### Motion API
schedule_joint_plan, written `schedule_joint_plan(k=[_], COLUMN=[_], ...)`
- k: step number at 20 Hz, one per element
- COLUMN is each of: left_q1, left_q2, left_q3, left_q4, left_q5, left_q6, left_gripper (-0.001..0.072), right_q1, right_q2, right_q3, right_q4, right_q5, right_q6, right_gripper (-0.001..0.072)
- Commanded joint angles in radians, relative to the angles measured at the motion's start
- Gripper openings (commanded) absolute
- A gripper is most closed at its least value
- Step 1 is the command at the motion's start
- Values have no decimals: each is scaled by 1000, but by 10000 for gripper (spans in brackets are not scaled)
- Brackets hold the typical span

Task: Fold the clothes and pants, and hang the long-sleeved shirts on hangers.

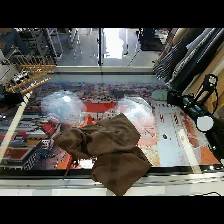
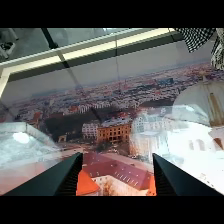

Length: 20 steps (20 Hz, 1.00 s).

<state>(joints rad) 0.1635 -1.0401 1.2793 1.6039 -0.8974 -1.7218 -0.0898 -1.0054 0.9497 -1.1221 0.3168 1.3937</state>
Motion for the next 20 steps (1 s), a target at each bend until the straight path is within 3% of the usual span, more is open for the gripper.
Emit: schedule_joint_plan(k=[1, 11, 14, 16, 20], left_q1=[0, 0, -1, -1, -2], left_q2=[0, 0, -1, -1, 0], left_q3=[0, 0, 0, 0, 0], left_q4=[0, -11, -38, -42, -46], left_q5=[0, 4, 98, 132, 186], left_q6=[0, -11, -11, -11, -11], left_gripper=[12, 12, 12, 12, 12], right_q1=[1, 1, 3, 3, 2], right_q2=[1, 1, 2, 24, 95], right_q3=[0, 0, 2, 2, 2], right_q4=[0, -1, 95, 135, 57], right_q5=[0, -6, -53, 37, 96], right_q6=[0, 0, 55, 63, 60], right_gripper=[522, 522, 522, 523, 521])
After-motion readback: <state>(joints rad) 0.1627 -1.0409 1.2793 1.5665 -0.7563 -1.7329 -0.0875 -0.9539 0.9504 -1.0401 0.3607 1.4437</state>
